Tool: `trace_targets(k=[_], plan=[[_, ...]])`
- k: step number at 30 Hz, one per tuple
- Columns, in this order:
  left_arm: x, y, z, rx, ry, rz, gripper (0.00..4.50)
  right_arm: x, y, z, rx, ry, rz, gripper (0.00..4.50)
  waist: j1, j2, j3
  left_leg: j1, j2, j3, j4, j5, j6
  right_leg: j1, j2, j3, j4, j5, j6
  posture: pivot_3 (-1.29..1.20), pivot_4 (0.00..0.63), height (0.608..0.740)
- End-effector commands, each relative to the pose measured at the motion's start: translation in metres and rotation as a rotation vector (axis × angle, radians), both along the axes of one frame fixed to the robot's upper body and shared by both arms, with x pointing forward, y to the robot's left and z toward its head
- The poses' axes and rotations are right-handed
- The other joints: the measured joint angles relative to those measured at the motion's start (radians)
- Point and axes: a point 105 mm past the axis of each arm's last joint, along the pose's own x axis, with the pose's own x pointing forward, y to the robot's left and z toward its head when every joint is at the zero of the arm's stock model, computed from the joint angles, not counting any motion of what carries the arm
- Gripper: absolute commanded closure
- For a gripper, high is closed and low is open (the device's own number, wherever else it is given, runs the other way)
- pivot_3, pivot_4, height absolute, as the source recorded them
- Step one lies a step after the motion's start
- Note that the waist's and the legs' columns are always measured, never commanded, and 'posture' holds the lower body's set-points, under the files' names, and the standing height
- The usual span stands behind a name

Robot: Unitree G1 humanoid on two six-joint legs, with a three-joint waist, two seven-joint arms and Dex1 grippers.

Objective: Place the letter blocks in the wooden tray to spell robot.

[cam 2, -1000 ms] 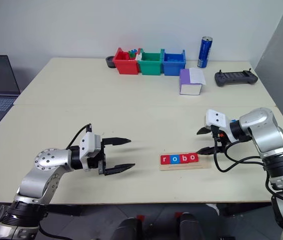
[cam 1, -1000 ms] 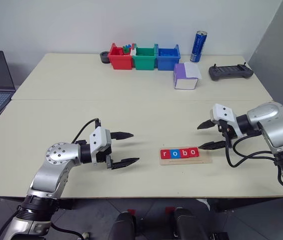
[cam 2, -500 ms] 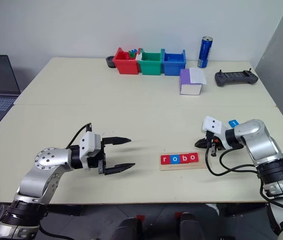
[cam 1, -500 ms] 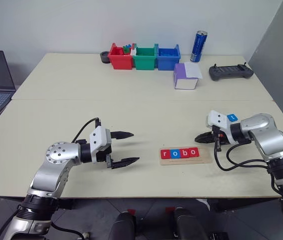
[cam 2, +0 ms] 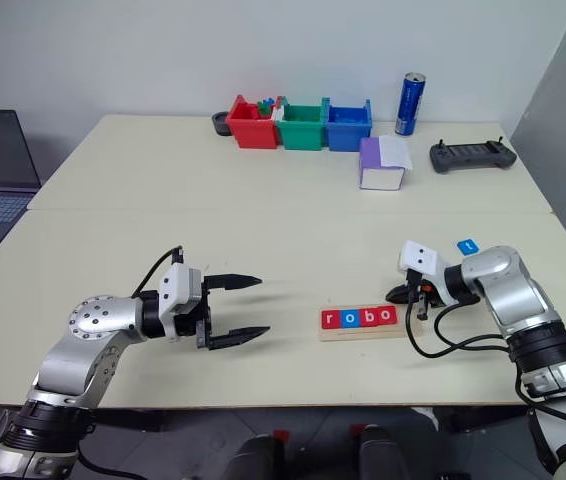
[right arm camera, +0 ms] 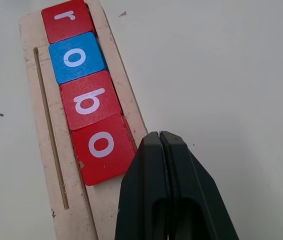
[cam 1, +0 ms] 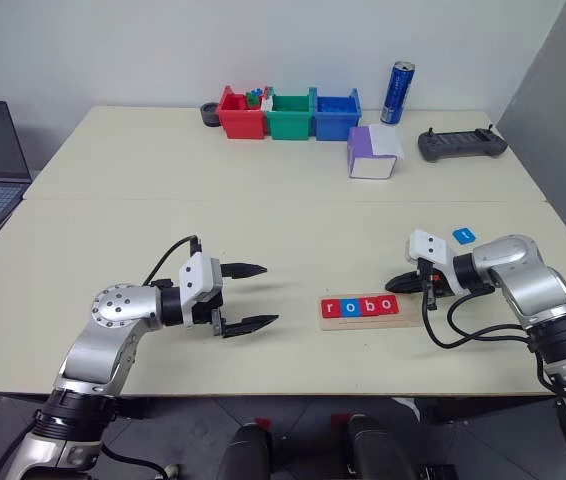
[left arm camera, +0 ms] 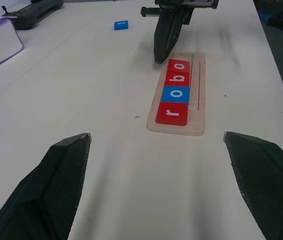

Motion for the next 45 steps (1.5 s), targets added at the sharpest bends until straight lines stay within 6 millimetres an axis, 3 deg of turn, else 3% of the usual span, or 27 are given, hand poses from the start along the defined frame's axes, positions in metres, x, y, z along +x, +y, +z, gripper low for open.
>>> trace_targets(k=[1, 9, 18, 21, 26, 33, 36, 40, 45], plan=[[-0.001, 0.0, 0.008, 0.003, -0.037, -0.004, 0.0, -0.005, 0.002, 0.002, -0.008, -0.007, 0.019, 4.46, 0.0, 0.0, 0.0, 0.0, 0.0, 0.0, 0.0, 0.0, 0.0, 0.0, 0.0, 0.0, 0.0, 0.0, 0.0, 0.0, 0.15, 0.74], [0.001, 0.0, 0.009, 0.002, -0.04, -0.005, 0.0, -0.015, 0.007, 0.005, -0.003, 0.007, 0.041, 4.46, 0.0, 0.0, 0.0, 0.0, 0.0, 0.0, 0.0, 0.0, 0.0, 0.0, 0.0, 0.0, 0.0, 0.0, 0.0, 0.0, 0.15, 0.74], [0.002, -0.001, 0.009, 0.007, -0.044, -0.008, 0.0, 0.0, -0.005, 0.017, -0.018, -0.059, -0.018, 4.46, 0.0, 0.0, 0.0, 0.0, 0.0, 0.0, 0.0, 0.0, 0.0, 0.0, 0.0, 0.0, 0.0, 0.0, 0.0, 0.0, 0.15, 0.74], [0.003, 0.0, 0.009, 0.009, -0.043, -0.007, 0.0, 0.006, -0.016, 0.024, -0.024, -0.089, -0.054, 4.46, 0.0, 0.0, 0.0, 0.0, 0.0, 0.0, 0.0, 0.0, 0.0, 0.0, 0.0, 0.0, 0.0, 0.0, 0.0, 0.0, 0.15, 0.74], [0.002, 0.0, 0.009, 0.01, -0.042, -0.008, 0.0, -0.001, -0.031, 0.044, -0.012, -0.104, -0.06, 4.46, 0.001, 0.0, 0.0, -0.001, 0.0, 0.0, 0.0, 0.0, 0.0, 0.0, 0.0, 0.0, -0.001, 0.0, 0.0, 0.0, 0.15, 0.74], [0.001, 0.001, 0.009, 0.01, -0.043, -0.006, 0.0, -0.006, -0.088, 0.082, 0.091, -0.181, -0.329, 4.46, 0.003, 0.0, 0.0, -0.001, 0.0, 0.0, 0.0, 0.0, 0.0, -0.001, 0.0, 0.0, -0.001, 0.0, 0.0, 0.0, 0.15, 0.74], [0.001, 0.0, 0.008, 0.006, -0.039, -0.01, 0.0, -0.012, -0.114, 0.085, 0.123, -0.195, -0.459, 3.95, 0.003, 0.0, 0.0, -0.001, 0.0, 0.0, 0.0, 0.0, 0.0, 0.0, 0.0, 0.0, -0.001, 0.0, 0.0, 0.0, 0.15, 0.74], [0.002, -0.002, 0.008, 0.004, -0.036, -0.018, 0.0, -0.016, -0.141, 0.087, 0.133, -0.224, -0.599, 2.66, 0.001, 0.0, 0.0, -0.001, 0.0, 0.0, 0.0, 0.0, 0.0, 0.0, 0.0, 0.0, -0.001, 0.0, 0.0, 0.0, 0.15, 0.74], [0.004, -0.004, 0.008, 0.007, -0.034, -0.037, 0.0, -0.01, -0.151, 0.087, 0.174, -0.238, -0.69, 0.94, -0.003, 0.0, 0.0, 0.0, 0.0, 0.001, 0.0, 0.0, 0.0, 0.0, 0.0, 0.001, 0.0, 0.0, 0.0, 0.0, 0.15, 0.74]])
